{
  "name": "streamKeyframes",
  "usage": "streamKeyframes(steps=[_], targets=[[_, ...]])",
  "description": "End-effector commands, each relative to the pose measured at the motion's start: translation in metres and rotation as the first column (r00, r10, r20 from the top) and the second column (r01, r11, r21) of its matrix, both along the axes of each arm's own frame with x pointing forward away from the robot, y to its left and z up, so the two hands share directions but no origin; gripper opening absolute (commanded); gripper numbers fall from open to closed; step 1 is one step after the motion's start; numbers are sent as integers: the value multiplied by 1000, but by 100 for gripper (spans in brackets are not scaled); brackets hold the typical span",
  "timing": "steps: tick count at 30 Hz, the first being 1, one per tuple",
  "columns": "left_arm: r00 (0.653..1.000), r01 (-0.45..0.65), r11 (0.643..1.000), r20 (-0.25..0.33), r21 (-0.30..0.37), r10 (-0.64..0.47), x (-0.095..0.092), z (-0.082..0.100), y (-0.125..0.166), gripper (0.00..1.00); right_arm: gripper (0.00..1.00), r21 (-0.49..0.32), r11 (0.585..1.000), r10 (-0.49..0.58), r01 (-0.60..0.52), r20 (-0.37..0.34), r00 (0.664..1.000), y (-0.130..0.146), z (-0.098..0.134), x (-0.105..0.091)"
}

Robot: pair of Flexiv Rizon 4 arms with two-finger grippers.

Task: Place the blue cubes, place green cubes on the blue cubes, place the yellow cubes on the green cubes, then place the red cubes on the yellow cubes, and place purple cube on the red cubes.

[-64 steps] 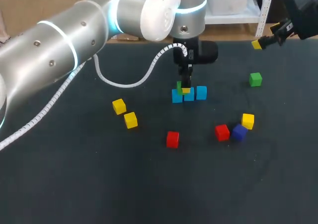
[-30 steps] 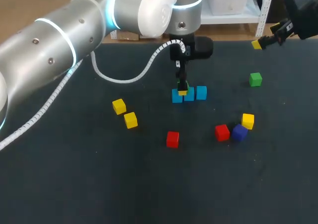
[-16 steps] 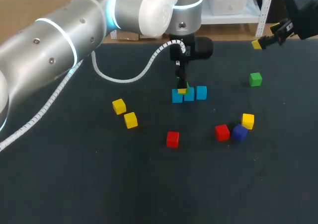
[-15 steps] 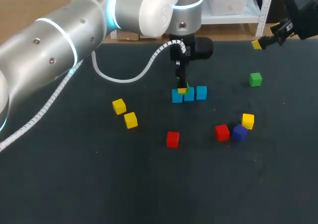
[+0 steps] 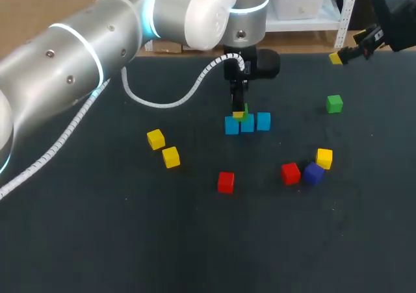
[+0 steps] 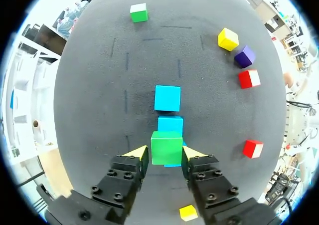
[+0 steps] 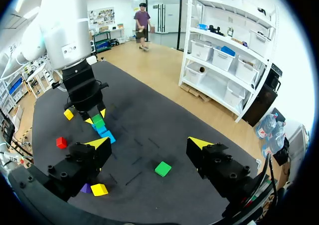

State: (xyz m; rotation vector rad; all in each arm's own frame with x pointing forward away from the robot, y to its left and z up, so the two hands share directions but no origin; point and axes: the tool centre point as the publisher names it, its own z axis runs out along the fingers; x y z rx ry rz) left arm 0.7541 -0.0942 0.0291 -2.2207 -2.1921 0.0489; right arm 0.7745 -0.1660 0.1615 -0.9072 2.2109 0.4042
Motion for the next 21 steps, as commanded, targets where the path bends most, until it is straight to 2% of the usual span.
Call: streamKeyframes(steps=[1,11,21], targets=[[1000,-1,1000,5,1,1,-1,2,3,36,100,2,1000,1,-1,2,1000,0,-1,0],[1000,-10,1000,3,2,10,-4,4,12,30,100,2,1000,1,-1,2,1000,0,-1,0],[1000,-11,1000,-5,-2,11,-9,4,14,32,100,2,1000,1,-1,2,1000,0,-1,0]])
